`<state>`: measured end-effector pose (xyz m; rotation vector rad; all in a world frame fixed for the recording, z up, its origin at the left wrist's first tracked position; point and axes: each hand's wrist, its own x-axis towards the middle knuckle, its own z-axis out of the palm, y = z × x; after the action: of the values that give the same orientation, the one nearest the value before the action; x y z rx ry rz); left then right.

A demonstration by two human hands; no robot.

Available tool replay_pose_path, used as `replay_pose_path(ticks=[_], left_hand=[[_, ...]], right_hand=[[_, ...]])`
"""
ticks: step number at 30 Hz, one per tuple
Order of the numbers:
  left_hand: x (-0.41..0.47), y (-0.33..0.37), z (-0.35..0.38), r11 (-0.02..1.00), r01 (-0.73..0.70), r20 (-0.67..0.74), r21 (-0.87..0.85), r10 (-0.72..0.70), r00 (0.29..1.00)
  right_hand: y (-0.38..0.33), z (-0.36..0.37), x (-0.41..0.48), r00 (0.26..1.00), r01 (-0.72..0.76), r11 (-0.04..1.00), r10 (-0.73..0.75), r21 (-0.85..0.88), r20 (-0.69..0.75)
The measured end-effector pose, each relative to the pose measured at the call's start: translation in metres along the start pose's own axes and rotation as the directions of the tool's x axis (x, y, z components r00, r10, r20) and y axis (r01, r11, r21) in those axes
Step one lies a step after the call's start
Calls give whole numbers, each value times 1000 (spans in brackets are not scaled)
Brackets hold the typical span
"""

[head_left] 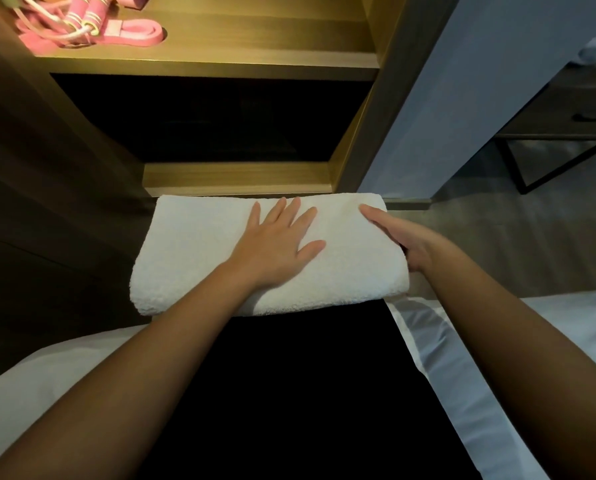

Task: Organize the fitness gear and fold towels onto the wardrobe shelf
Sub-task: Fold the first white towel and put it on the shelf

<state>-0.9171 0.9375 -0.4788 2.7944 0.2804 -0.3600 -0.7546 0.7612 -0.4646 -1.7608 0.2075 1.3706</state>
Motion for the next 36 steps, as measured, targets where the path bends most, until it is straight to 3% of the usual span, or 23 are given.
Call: replay_pose_path(ticks=[2, 4, 7, 10, 13, 17, 19, 21, 23, 25, 27, 29, 34, 36], left_hand=[[-1, -2, 0, 999, 45, -18, 5, -45, 999], [2, -9, -4, 993, 103, -16, -50, -104, 994], [22, -30, -18, 971, 217, -40, -99, -222, 974], [47, -56, -33, 914, 396, 100, -85, -387, 917], [54, -67, -35, 893, 423, 241, -153, -381, 893], [39, -61, -21, 919, 377, 89, -118, -368, 925], [31, -58, -22, 918, 381, -58, -106, -388, 920], [22, -54, -26, 938, 338, -100, -81, -345, 933], [9, -45, -26, 956, 275, -47, -98, -281, 959], [-7, -39, -22, 967, 242, -30, -80, -245, 969], [-21, -45, -17, 963, 263, -28, -60, -265, 964], [-33, -56, -15, 938, 338, -11, -76, -339, 941], [-51, -79, -16, 817, 544, 76, -188, -540, 838], [-55, -85, -17, 715, 631, 143, -300, -621, 771]], right_hand=[[-11, 14, 10, 995, 74, 982, -85, -173, -57], [-12, 24, 18, 957, 237, 928, -275, -286, -98], [-4, 27, 19, 911, 376, 897, -404, -233, -83], [0, 23, 12, 902, 419, 891, -431, -176, -34], [5, 15, 9, 918, 380, 905, -394, -190, -42], [10, 14, 3, 968, 236, 938, -250, -255, -25], [0, 16, 5, 936, 246, 851, -332, -464, -114], [-13, 27, 6, 832, 246, 624, -529, -742, -169], [-19, 47, 5, 708, 204, 327, -700, -923, -92], [-15, 67, 6, 710, 237, 147, -701, -960, 68], [-4, 77, 10, 802, 251, 124, -582, -960, 134], [-2, 75, 15, 846, 223, 171, -523, -960, 103], [-1, 74, 20, 848, 177, 146, -525, -973, 75], [0, 75, 19, 844, 178, 140, -531, -974, 78]])
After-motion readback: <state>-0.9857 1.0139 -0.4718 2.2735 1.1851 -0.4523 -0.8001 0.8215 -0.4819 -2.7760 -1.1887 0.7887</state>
